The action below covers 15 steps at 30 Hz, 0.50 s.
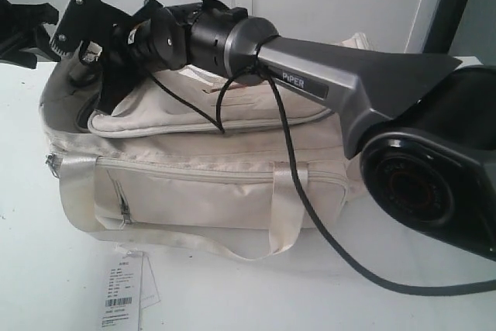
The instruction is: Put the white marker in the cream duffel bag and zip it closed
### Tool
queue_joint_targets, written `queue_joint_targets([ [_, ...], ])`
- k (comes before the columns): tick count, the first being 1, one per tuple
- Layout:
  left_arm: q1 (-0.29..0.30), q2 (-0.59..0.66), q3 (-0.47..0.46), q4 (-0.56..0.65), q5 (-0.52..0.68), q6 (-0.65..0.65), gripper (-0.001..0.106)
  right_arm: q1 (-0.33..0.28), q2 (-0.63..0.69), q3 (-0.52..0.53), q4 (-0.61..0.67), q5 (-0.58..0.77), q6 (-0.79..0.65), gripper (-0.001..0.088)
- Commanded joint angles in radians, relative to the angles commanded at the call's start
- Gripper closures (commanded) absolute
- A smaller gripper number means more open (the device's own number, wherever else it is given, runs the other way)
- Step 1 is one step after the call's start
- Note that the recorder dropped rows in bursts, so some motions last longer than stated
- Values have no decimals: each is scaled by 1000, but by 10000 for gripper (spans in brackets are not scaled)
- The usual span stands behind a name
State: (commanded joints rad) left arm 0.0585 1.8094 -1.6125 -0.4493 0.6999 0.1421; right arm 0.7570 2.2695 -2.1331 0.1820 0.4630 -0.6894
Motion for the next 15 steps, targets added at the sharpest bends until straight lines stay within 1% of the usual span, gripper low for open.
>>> queue_joint_targets([
  [2,0,-2,0,-28,9,62,556,0,-25,0,0,41,54,868],
  [5,0,-19,0,-59,36,222,562,0,-60,0,0,101,165,868],
  [7,0,-30,0,-59,45,260,581,0,-79,0,2,135,183,868],
  [9,0,-46,0,-59,55,309,615,0,-99,0,2,187,195,868],
  [12,-2,-64,0,-79,72,417,738,-12,-125,0,0,296,228,868],
  [13,-2,-70,7,-134,103,528,806,-20,-133,0,0,336,246,868],
  [15,-2,-80,23,-236,159,749,861,-43,-143,9,0,401,250,868],
])
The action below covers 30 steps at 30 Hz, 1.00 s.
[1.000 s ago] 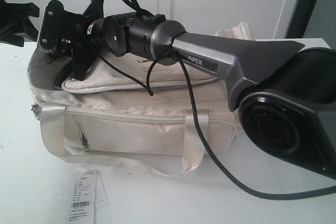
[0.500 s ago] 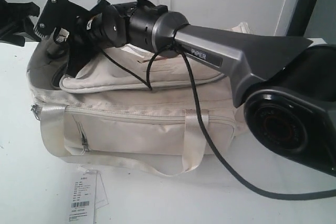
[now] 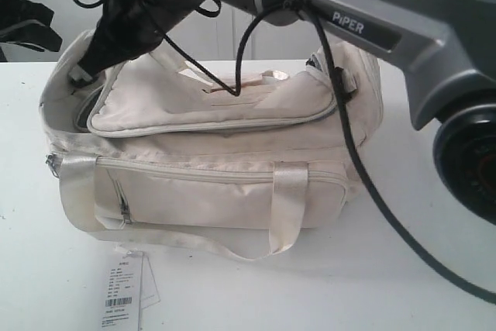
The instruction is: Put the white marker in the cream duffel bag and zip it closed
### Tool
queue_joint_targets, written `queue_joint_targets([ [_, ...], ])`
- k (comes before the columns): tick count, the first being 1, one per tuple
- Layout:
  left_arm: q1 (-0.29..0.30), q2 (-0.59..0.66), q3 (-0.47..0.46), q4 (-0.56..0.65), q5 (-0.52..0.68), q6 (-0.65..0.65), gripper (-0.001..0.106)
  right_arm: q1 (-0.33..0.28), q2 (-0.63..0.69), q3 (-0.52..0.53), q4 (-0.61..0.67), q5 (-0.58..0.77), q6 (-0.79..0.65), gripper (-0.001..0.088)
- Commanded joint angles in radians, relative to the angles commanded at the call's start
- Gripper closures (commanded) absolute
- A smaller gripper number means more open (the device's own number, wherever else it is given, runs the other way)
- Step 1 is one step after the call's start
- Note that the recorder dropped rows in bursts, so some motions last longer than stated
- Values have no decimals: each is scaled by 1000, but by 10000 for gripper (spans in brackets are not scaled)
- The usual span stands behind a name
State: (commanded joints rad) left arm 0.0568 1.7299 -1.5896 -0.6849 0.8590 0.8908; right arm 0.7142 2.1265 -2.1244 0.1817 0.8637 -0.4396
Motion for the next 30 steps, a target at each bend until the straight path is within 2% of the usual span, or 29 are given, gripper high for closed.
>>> queue_joint_targets([
  [2,0,-6,22,-114,29,145,880,-28,-12,21,14,49,31,868],
  [4,0,-13,35,-169,27,188,880,-52,-28,59,55,90,33,868],
  [7,0,-16,42,-169,9,197,880,-59,-68,139,72,95,11,868],
  [9,0,-18,42,-167,20,287,875,-59,-99,188,89,57,-12,868],
  [11,0,-18,42,-167,48,476,787,-59,-125,219,108,18,-24,868],
  [13,0,-18,42,-165,51,679,636,-59,-138,236,123,-22,-35,868],
  [15,0,-18,42,-165,-18,749,549,-59,-134,236,155,-61,-35,866],
  [17,0,-20,42,-165,-98,671,544,-59,-118,236,209,-115,-58,832],
  [20,11,-20,42,-152,-224,284,563,-54,-89,236,305,-206,-277,681],
  [22,23,-20,42,-130,-274,17,582,-46,-69,236,350,-286,-399,500],
  [24,31,-15,42,-95,-282,-118,586,-43,-45,222,372,-353,-410,316],
  [25,36,-13,42,-63,-282,-165,585,-40,-26,192,370,-344,-370,284],
  [28,42,-4,42,25,-285,-299,582,-40,62,35,341,-207,-291,304],
  [30,42,3,42,44,-283,-343,582,-23,124,-67,292,-158,-283,304],
])
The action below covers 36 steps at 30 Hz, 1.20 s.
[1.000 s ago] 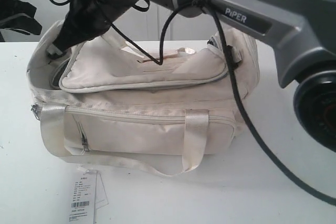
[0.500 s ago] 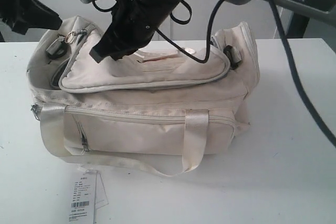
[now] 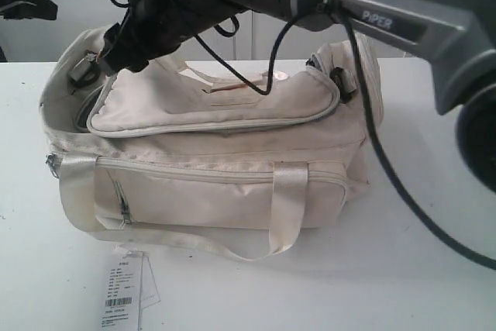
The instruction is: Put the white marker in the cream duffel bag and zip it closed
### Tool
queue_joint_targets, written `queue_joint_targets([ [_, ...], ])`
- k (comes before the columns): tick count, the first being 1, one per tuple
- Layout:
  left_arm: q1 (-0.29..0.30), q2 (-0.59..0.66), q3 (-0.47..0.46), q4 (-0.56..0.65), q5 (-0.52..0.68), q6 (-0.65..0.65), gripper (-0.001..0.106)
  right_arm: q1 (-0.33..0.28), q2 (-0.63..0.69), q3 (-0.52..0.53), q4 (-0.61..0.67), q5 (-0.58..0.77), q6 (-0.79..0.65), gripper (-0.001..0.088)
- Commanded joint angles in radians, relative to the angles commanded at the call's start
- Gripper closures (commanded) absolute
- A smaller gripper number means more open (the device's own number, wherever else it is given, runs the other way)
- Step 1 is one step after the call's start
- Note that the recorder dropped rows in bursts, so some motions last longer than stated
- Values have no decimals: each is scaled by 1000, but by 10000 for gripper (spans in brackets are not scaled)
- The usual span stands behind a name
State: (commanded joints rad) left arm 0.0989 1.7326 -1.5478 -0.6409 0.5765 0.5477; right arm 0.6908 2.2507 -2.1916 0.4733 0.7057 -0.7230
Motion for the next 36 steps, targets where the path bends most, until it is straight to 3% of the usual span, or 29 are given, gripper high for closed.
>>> queue_joint_targets([
  [4,0,2,0,0,29,-33,582,46,88,-181,-206,7,55,304],
  [10,0,2,0,2,120,-56,570,78,158,-298,-313,15,37,304],
  [16,0,2,0,34,146,-102,416,82,194,-310,-406,25,-21,304],
  [20,2,2,10,110,152,-130,408,82,205,-310,-428,-2,-78,304],
  [24,17,2,65,110,149,-135,408,82,219,-310,-423,-62,-129,304],
  [27,19,2,111,88,132,-131,408,82,236,-310,-425,-86,-150,304],
  [32,19,2,139,-74,135,-18,408,78,272,-310,-480,-108,-152,304],
  [36,19,2,141,-76,150,-2,408,76,287,-310,-587,-121,-152,318],
])
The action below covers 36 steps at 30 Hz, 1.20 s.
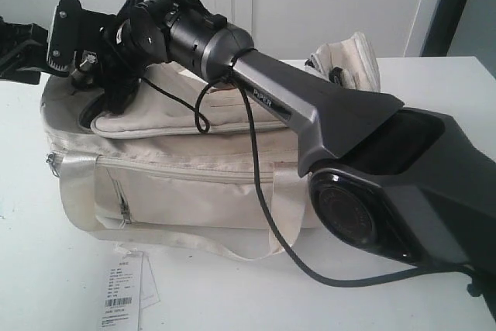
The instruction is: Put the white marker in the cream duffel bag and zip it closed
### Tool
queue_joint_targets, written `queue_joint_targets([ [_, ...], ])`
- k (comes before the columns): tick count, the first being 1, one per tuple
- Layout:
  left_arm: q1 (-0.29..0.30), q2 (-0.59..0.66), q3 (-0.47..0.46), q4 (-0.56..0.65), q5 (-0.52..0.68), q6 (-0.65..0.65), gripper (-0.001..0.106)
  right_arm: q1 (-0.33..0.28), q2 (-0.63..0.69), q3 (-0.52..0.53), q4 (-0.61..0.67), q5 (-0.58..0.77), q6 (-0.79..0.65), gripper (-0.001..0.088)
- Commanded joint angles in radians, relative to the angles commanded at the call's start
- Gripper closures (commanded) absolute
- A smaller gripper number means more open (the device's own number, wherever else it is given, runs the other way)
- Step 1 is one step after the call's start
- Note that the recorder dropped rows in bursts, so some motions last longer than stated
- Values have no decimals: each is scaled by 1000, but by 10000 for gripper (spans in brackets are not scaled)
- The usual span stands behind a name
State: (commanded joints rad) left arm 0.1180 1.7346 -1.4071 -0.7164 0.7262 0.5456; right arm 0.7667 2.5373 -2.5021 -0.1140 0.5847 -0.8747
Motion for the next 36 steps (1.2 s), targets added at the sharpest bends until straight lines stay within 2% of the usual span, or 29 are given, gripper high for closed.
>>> queue_joint_targets([
  [4,0,0,0,0,8,8,408,0,8,0,-5,-48,17,441],
  [6,0,0,0,0,8,8,408,0,20,0,-47,-66,60,570],
  [7,0,0,0,0,6,10,408,0,23,0,-69,-62,74,691],
  [9,0,0,0,0,-1,13,408,0,23,0,-71,-57,92,857],
  [13,0,0,0,0,-17,19,408,0,3,0,-64,-48,193,868],
  [17,0,0,0,0,-33,19,408,0,-38,0,-49,30,247,868],
  [26,0,0,0,-8,-122,10,408,0,-87,0,155,186,264,868],
  [32,0,32,0,-88,-157,15,408,0,-92,0,192,204,330,868],
  [36,0,97,0,-229,-157,89,408,0,-92,0,208,204,330,868],
])
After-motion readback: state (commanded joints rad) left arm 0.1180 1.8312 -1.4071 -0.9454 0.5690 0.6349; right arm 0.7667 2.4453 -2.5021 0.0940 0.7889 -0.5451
